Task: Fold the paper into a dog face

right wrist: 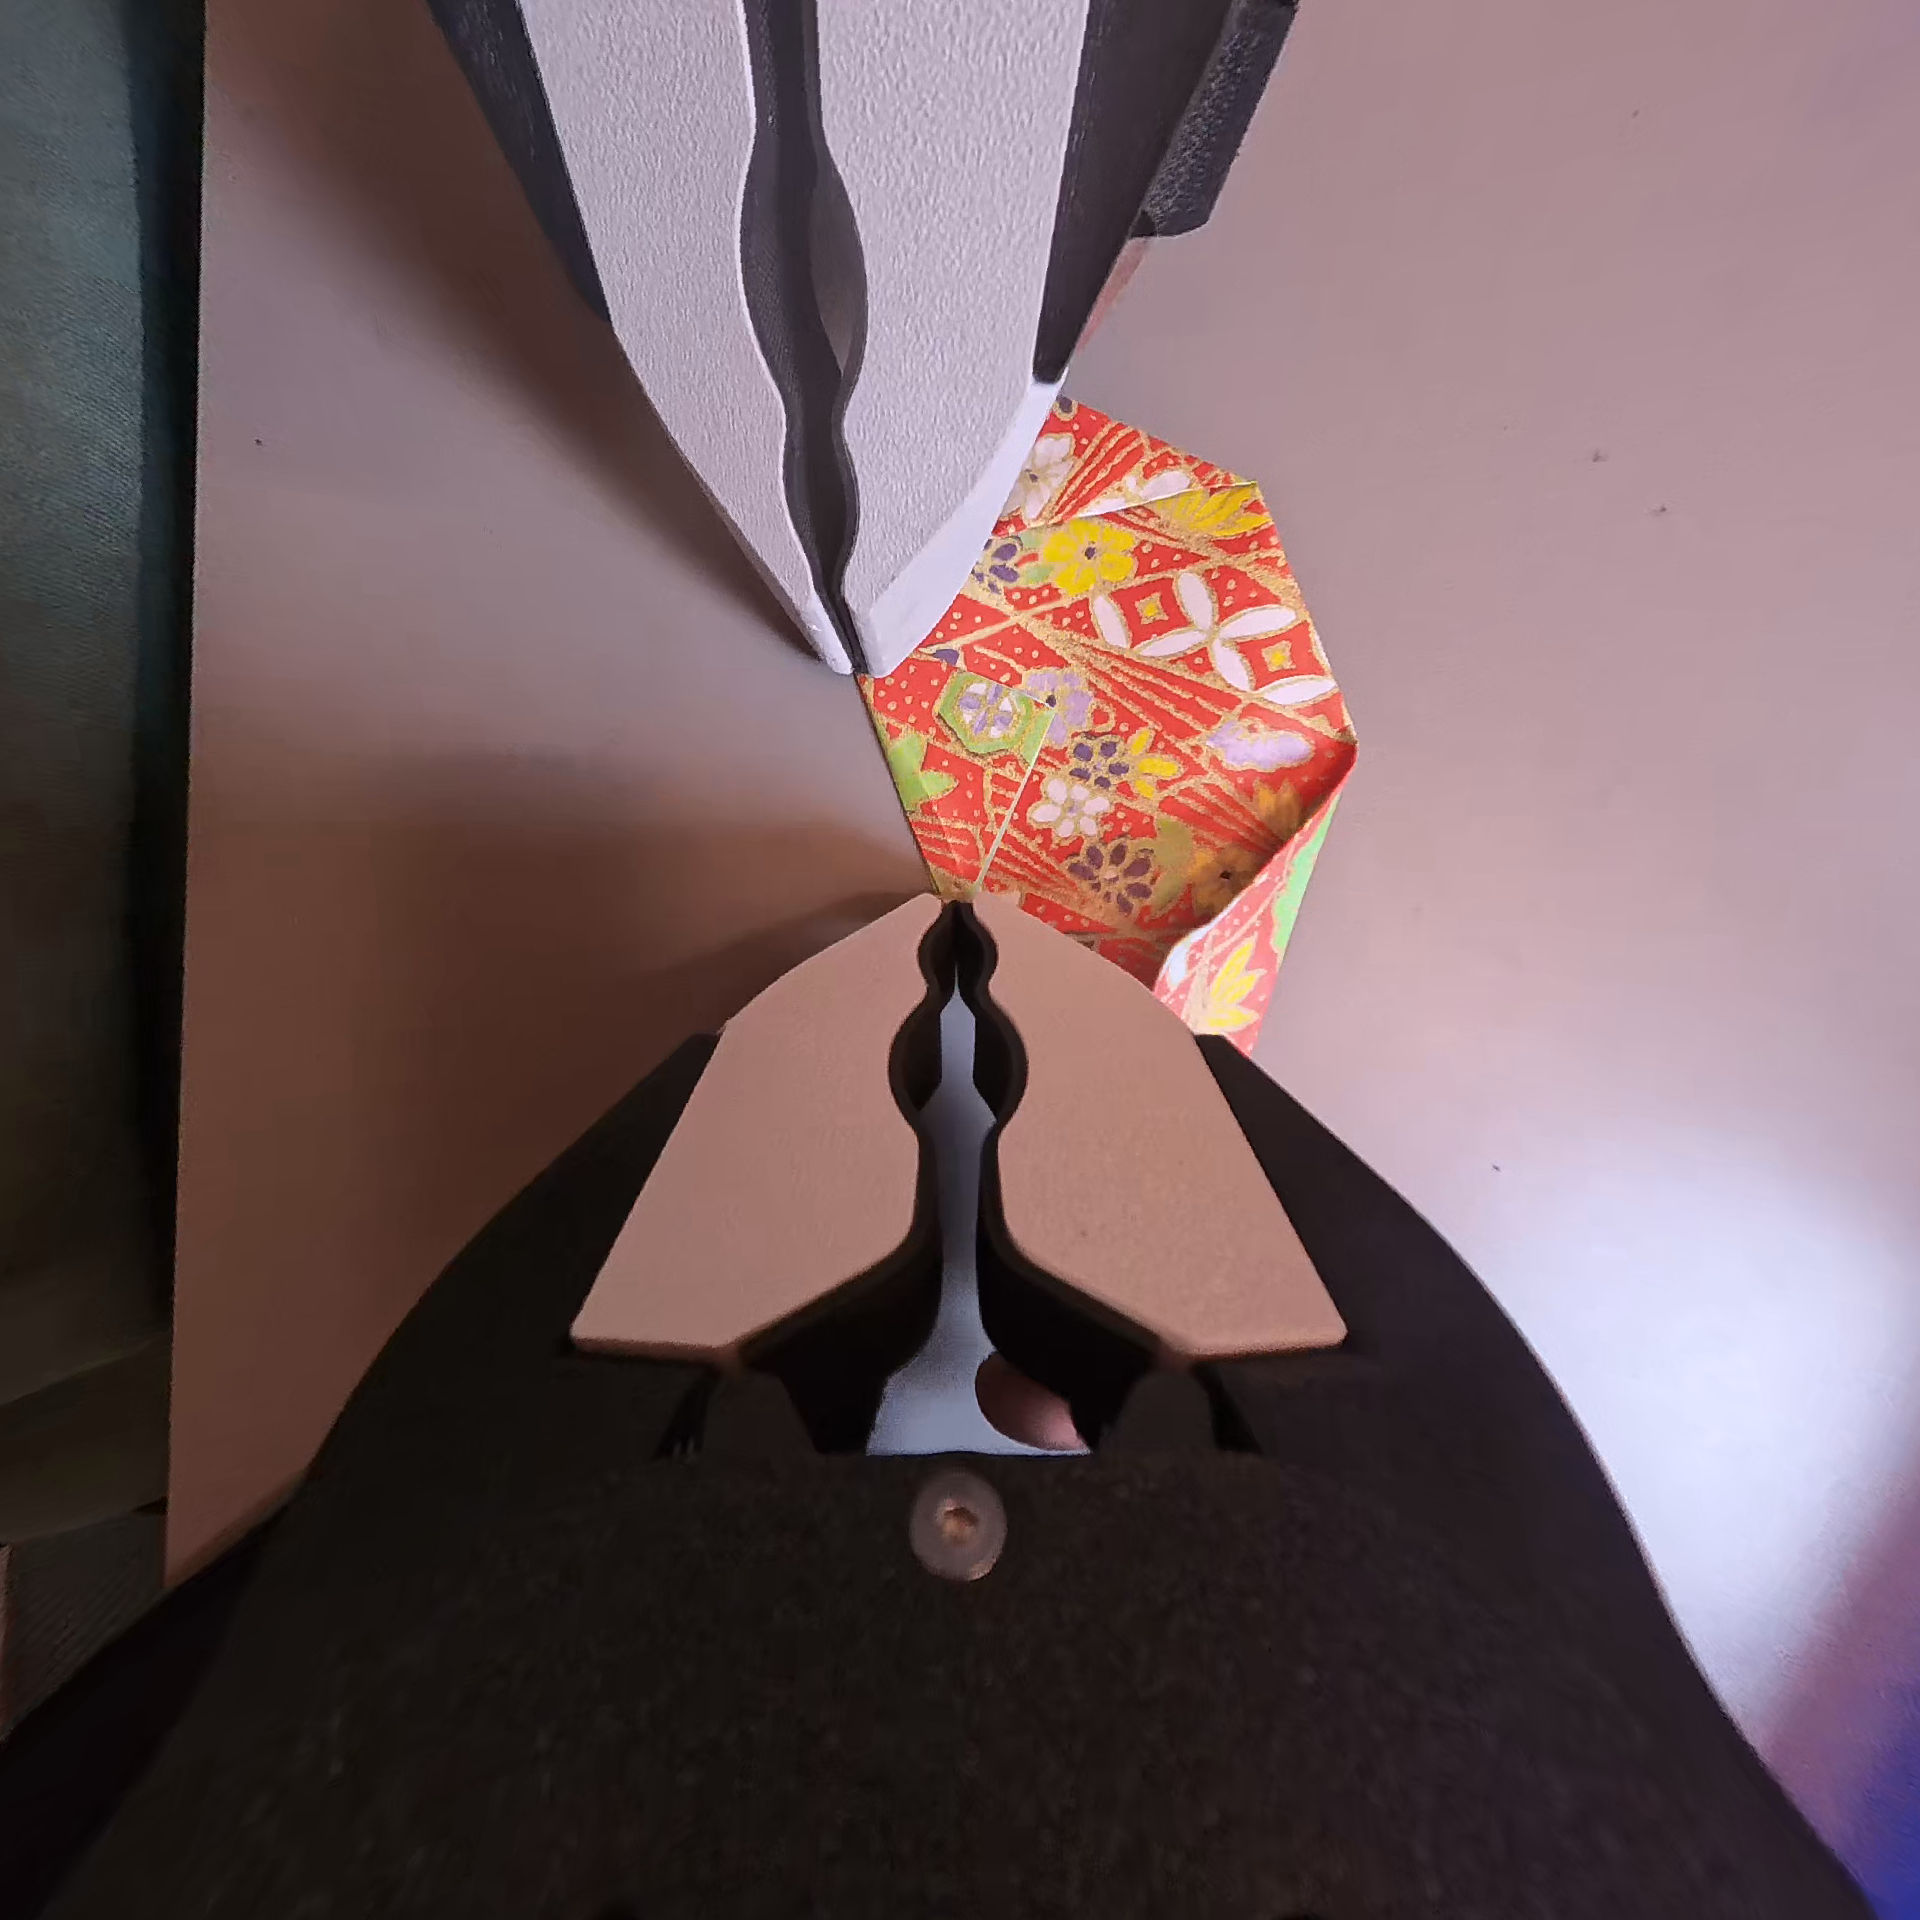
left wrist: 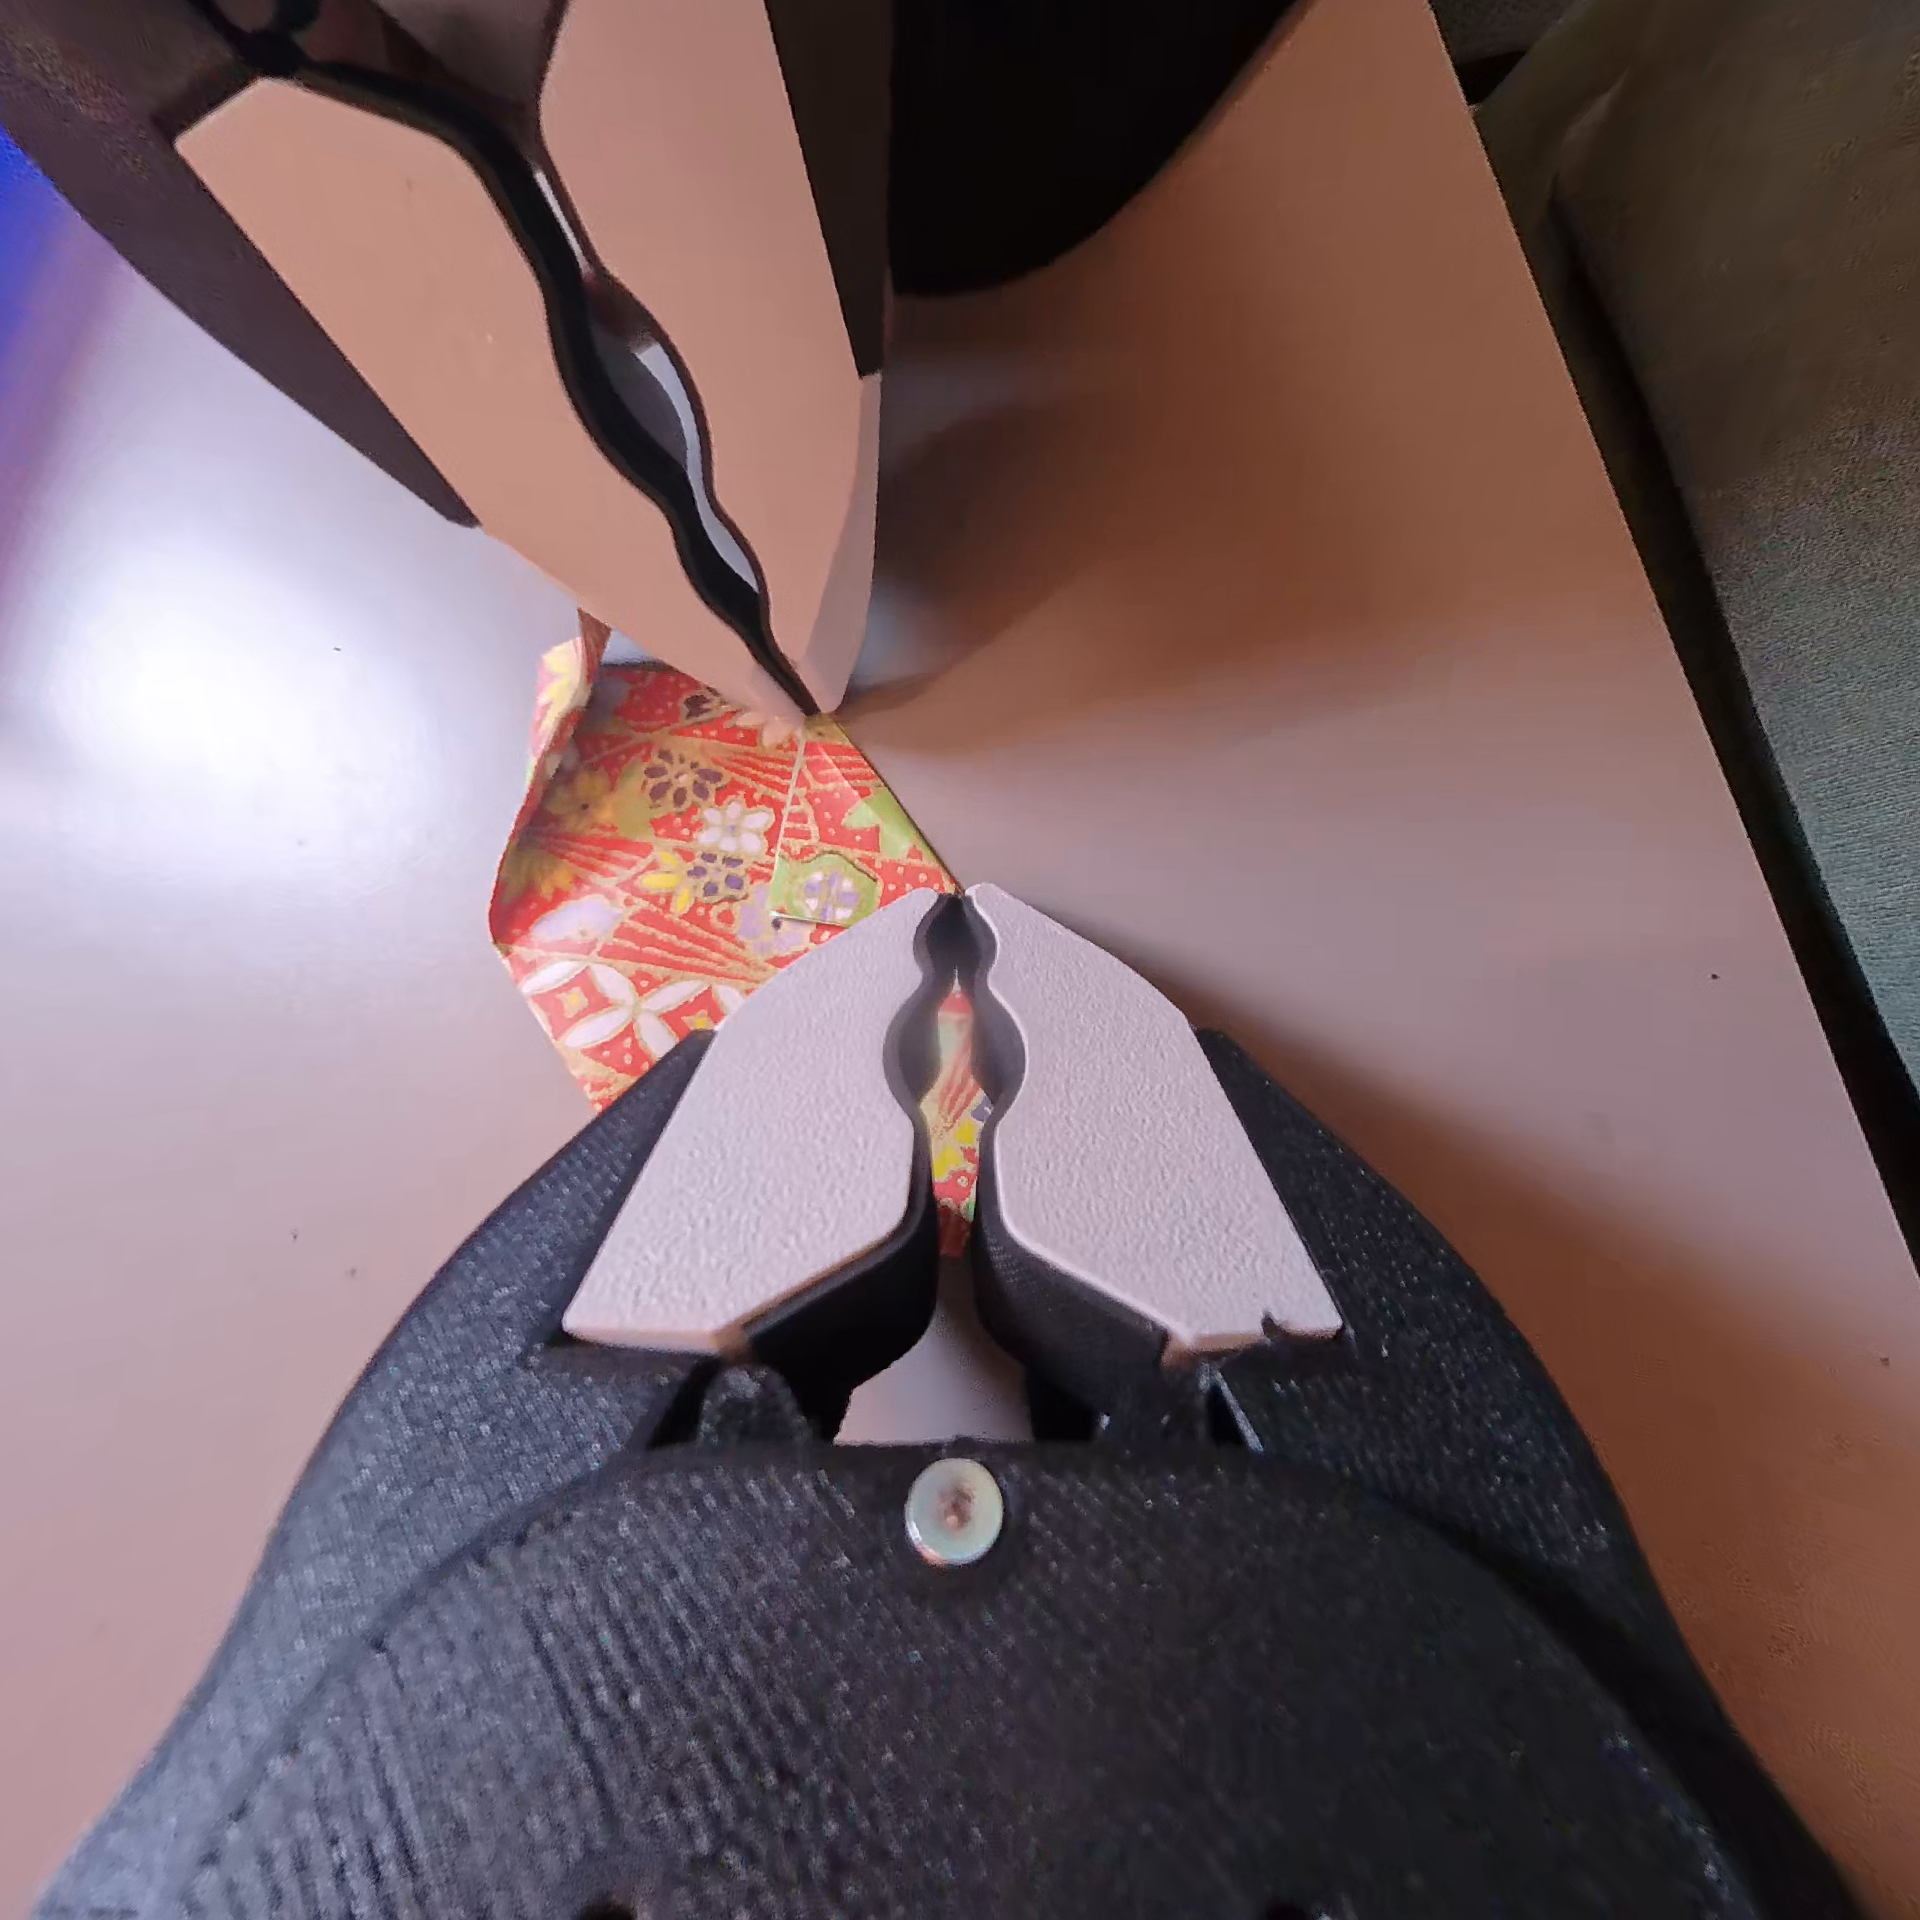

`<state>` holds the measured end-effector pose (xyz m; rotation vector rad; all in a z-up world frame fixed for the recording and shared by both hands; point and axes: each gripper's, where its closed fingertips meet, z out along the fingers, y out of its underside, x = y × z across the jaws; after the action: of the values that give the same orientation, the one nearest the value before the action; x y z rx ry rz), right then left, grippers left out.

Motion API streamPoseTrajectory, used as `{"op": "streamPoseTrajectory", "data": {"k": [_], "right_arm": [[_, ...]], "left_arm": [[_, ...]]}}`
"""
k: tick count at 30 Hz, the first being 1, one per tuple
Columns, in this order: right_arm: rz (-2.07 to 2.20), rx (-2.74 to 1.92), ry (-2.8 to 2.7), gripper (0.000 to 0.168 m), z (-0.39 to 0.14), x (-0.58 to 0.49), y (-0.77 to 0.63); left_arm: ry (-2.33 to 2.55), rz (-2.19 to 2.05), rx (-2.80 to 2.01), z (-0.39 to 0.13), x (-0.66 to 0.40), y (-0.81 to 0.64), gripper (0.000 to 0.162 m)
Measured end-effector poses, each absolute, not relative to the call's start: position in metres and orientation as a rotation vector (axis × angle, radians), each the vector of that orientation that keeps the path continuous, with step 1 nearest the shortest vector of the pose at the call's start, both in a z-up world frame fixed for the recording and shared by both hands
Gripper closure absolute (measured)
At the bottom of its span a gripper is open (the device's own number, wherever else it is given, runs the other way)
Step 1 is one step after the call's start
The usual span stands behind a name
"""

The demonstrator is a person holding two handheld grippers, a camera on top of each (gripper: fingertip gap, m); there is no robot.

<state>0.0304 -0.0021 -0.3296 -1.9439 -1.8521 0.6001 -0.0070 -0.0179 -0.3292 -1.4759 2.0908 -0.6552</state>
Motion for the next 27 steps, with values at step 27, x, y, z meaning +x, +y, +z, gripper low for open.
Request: {"op": "streamPoseTrajectory", "data": {"k": [27], "right_arm": [[0.661, -2.047, -1.621, 0.144, -0.306, 0.055, 0.067]], "left_arm": [[2.128, -0.637, -1.365, -0.328, -0.007, -0.019, 0.162]]}}
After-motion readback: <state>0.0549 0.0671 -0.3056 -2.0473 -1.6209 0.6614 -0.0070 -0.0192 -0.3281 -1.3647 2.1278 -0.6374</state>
